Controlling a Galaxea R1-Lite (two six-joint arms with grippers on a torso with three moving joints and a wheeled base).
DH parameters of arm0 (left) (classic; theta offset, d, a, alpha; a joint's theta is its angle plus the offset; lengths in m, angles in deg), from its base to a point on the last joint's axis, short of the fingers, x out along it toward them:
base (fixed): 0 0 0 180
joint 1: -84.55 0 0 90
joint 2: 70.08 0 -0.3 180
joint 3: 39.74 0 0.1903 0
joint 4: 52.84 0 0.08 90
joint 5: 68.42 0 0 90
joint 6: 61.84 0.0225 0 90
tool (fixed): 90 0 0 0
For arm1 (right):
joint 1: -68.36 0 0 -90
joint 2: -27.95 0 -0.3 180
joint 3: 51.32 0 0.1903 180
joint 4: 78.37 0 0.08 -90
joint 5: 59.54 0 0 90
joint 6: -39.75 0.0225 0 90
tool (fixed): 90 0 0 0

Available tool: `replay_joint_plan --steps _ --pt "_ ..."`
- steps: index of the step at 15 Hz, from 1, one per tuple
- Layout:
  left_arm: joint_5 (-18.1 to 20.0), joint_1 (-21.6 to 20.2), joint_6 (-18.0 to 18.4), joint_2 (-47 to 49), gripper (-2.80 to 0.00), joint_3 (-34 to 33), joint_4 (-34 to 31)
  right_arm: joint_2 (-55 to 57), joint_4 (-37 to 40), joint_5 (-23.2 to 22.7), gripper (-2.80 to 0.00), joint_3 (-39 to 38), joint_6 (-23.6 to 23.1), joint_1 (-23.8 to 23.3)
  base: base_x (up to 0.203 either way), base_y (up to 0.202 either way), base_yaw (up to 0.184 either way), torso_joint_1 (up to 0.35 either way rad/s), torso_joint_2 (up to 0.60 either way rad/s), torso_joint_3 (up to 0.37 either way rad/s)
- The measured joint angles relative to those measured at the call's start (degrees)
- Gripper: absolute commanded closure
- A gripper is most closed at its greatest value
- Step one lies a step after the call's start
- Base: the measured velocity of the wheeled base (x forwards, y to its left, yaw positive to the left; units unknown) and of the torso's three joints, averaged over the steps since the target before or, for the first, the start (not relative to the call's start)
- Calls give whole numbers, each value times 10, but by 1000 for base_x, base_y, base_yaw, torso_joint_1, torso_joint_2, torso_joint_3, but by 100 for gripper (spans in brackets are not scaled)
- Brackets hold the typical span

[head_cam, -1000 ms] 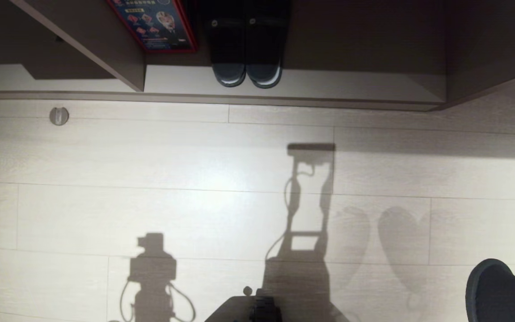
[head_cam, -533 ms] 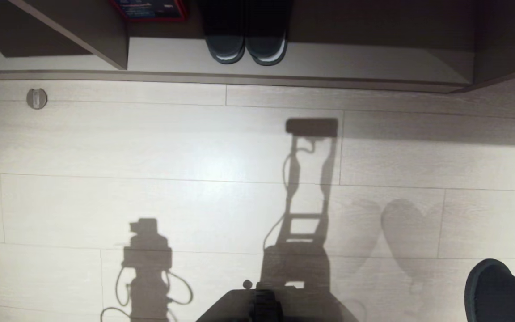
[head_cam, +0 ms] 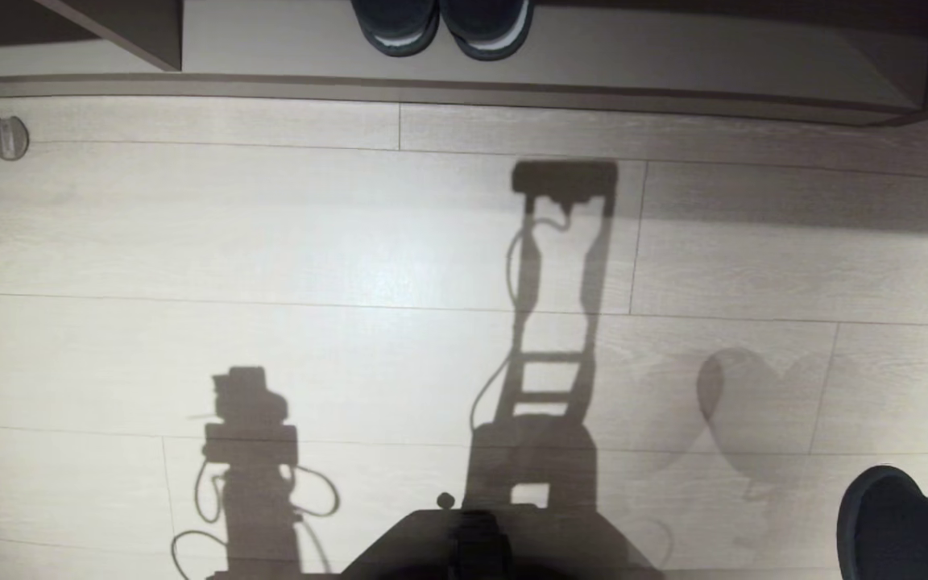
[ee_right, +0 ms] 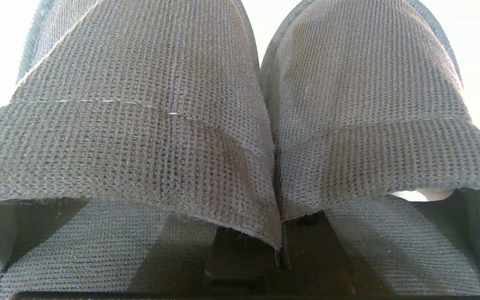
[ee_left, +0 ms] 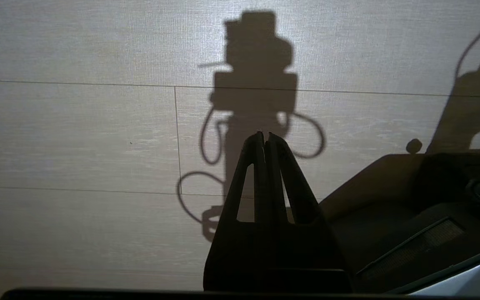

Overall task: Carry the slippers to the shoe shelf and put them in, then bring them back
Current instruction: Place the slippers into the shoe cabinet

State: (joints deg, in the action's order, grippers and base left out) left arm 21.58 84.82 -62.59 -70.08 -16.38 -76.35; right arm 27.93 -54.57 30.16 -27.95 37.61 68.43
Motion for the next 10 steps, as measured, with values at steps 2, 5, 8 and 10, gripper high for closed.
replay_joint_plan --steps 2,5,8,10 --pt "0 0 0 0 0 0 0 0 -1 -2 0 0 0 0 0 0 0 5 2 -46" --pt "0 0 0 0 0 0 0 0 -2 -5 0 1 -1 0 0 0 0 0 0 0" --pt "0 0 2 0 0 0 0 36 -4 -40 0 56 -3 1 0 0 0 0 0 0" --pt "0 0 2 0 0 0 0 107 -33 -52 0 99 -5 8 0 0 0 0 0 0"
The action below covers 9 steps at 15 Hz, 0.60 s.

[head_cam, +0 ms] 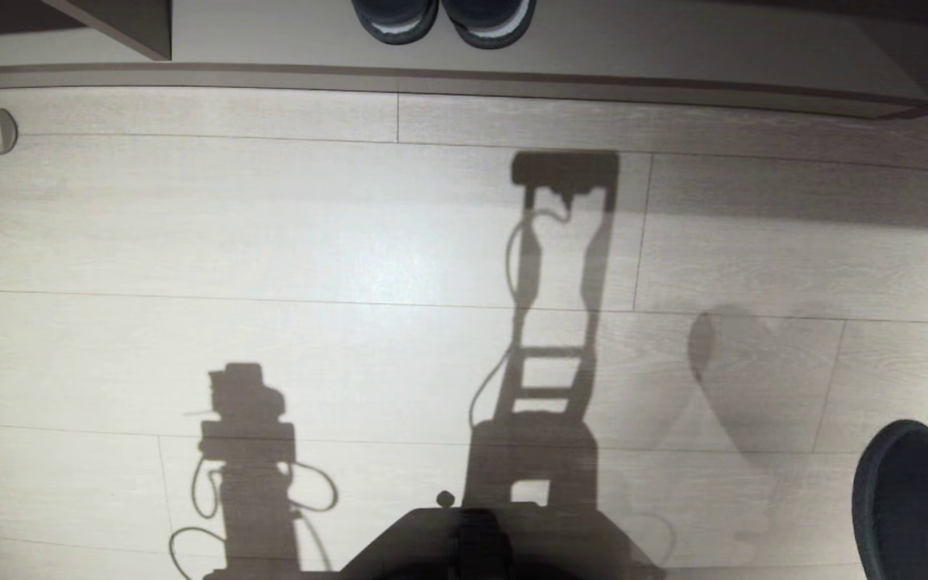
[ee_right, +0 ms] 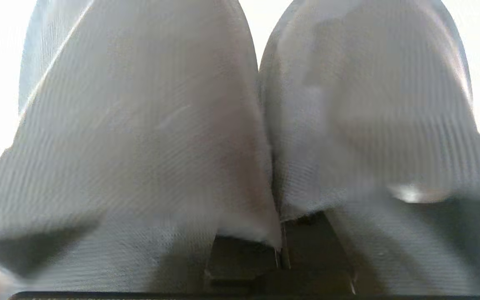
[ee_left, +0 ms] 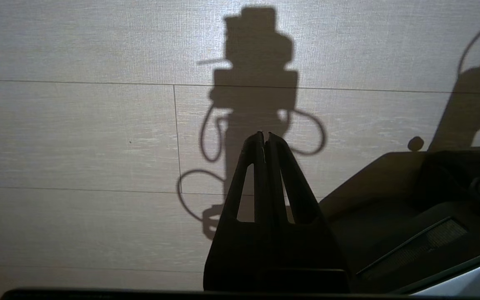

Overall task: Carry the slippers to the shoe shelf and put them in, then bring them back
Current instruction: Place the slippers into the shoe cabinet

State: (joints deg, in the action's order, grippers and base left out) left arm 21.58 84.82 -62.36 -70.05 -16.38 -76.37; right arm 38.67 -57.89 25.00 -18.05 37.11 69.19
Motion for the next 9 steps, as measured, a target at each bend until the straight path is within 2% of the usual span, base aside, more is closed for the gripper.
replay_joint_plan --steps 3,9 --pt "0 0 0 0 0 0 0 163 -109 -9 0 60 -11 12 0 0 0 0 0 0" --pt "0 0 0 0 0 0 0 414 -336 -13 0 170 -45 22 0 0 0 0 0 0"
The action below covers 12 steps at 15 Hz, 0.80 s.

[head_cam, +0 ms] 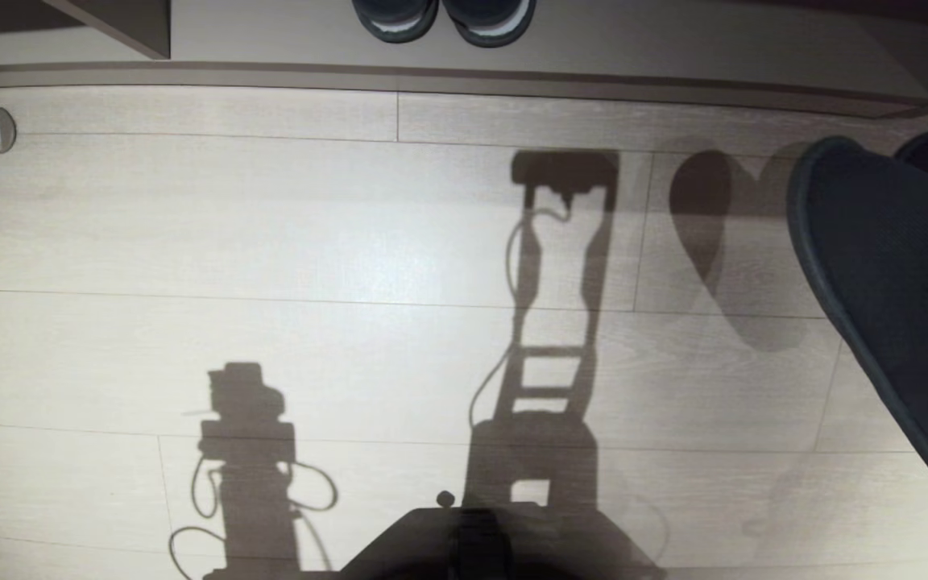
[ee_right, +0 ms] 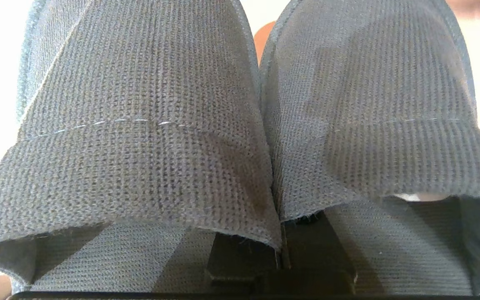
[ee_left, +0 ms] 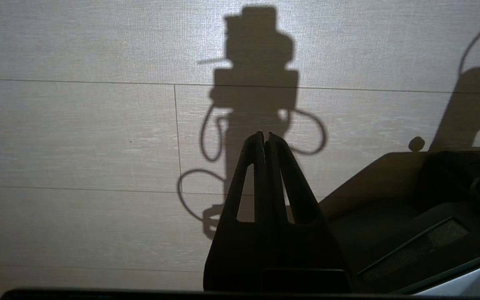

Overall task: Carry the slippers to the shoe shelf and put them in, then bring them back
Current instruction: Place the slippers into the shoe cabinet

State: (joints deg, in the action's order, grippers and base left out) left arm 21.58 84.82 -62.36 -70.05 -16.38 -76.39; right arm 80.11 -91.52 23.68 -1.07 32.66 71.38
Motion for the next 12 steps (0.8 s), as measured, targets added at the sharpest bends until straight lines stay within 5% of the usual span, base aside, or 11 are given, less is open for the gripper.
replay_joint_plan --steps 7,12 --pt "0 0 0 0 0 0 0 252 -286 0 0 148 -26 1 0 0 0 0 0 0" --pt "0 0 0 0 0 0 0 322 -299 -8 0 241 -24 -2 0 0 0 0 0 0"
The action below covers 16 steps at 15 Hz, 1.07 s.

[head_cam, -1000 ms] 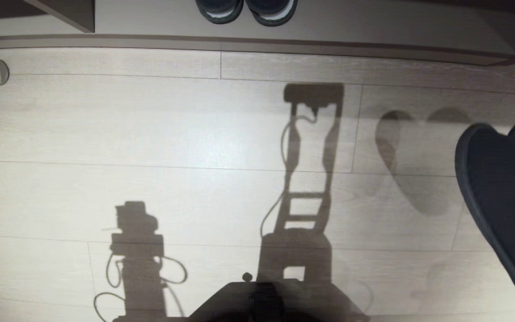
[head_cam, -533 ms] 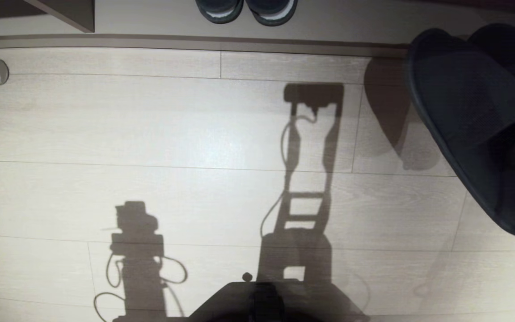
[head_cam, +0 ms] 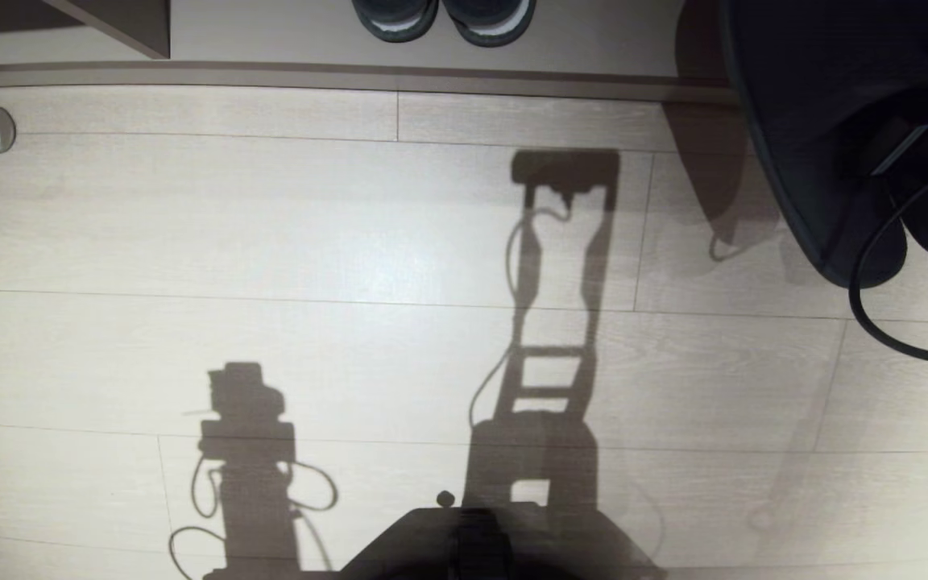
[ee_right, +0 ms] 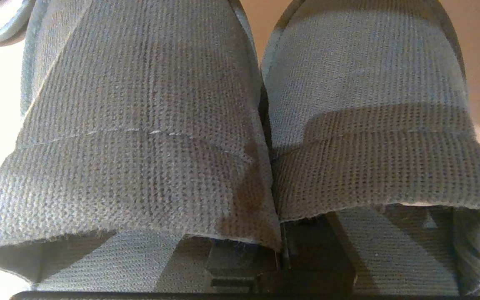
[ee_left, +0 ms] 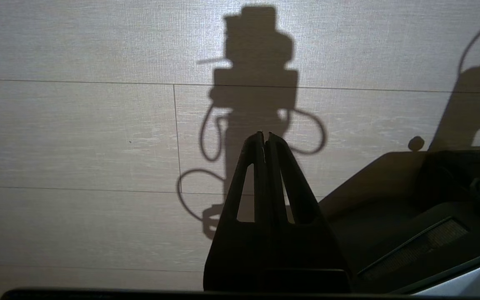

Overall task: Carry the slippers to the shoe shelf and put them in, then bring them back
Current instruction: Place the slippers into the shoe cabinet

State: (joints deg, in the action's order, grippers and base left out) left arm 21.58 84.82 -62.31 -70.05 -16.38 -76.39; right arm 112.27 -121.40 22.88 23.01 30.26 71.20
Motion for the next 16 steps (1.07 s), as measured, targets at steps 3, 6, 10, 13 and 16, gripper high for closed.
replay_joint_plan --steps 3,6,10,13,16 --pt "0 0 0 0 0 0 0 67 10 -9 0 155 7 -6 0 0 0 0 0 0" --pt "0 0 0 0 0 0 0 147 36 -26 0 295 13 -11 0 0 0 0 0 0" --pt "0 0 0 0 0 0 0 242 43 -31 0 433 38 -23 0 0 0 0 0 0" --pt "0 0 1 0 0 0 0 295 46 -21 0 516 64 -35 0 0 0 0 0 0" --pt "0 0 1 0 0 0 0 330 54 -14 0 565 75 -48 0 0 0 0 0 0"
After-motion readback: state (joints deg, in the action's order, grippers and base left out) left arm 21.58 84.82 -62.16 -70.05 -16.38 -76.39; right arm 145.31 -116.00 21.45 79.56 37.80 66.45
